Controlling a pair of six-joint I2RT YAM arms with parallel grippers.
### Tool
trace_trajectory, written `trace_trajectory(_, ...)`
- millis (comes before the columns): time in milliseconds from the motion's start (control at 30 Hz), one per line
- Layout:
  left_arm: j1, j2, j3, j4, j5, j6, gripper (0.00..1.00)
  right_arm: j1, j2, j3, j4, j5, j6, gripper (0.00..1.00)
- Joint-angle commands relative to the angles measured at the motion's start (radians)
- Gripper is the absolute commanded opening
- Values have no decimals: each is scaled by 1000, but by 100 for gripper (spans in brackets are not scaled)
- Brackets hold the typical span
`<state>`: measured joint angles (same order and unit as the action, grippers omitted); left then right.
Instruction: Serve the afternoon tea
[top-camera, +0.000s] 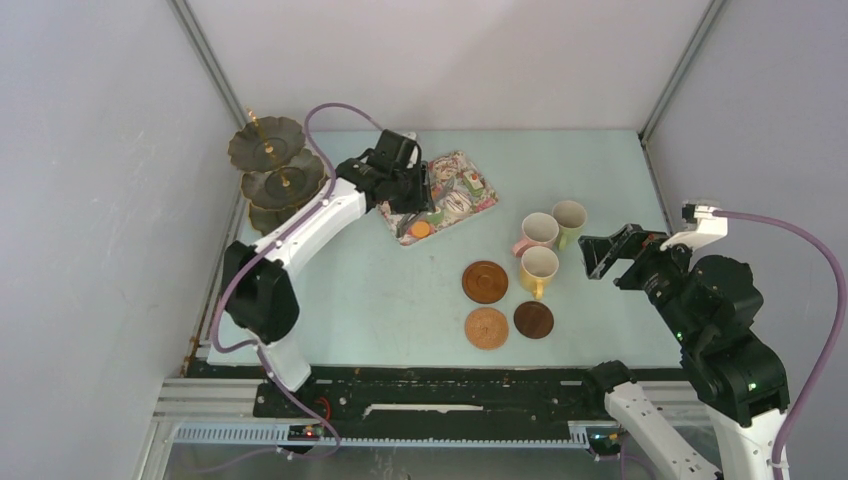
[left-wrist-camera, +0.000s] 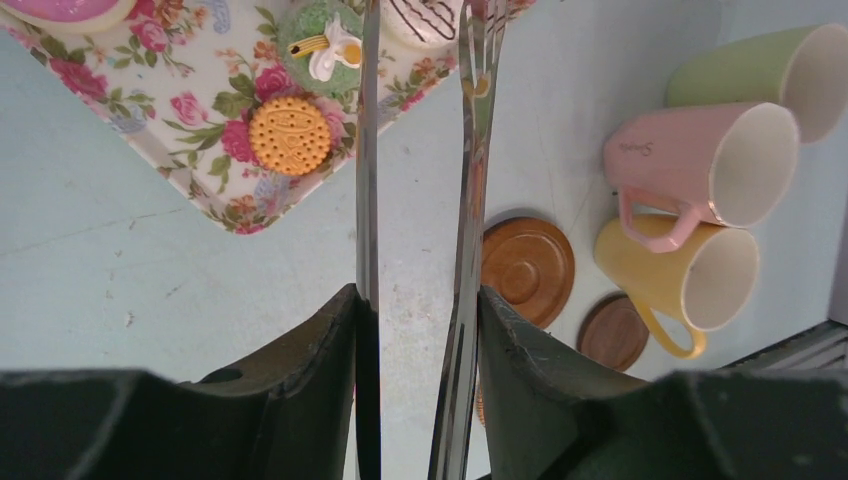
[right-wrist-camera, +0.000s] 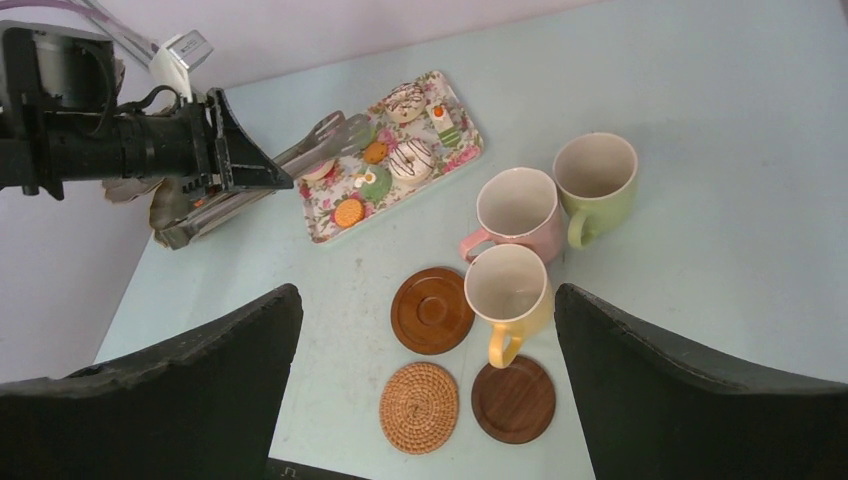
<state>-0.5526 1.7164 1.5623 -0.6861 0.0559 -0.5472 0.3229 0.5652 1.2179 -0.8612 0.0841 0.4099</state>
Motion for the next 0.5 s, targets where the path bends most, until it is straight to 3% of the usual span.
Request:
trace_trajectory(0, -4, 67, 104, -106, -40, 80, 47, -5, -1, 12, -2, 28, -16, 100)
trace_trajectory(467, -3, 172, 165, -202, -96, 170, 49, -7, 13, 10, 6, 24, -26, 100)
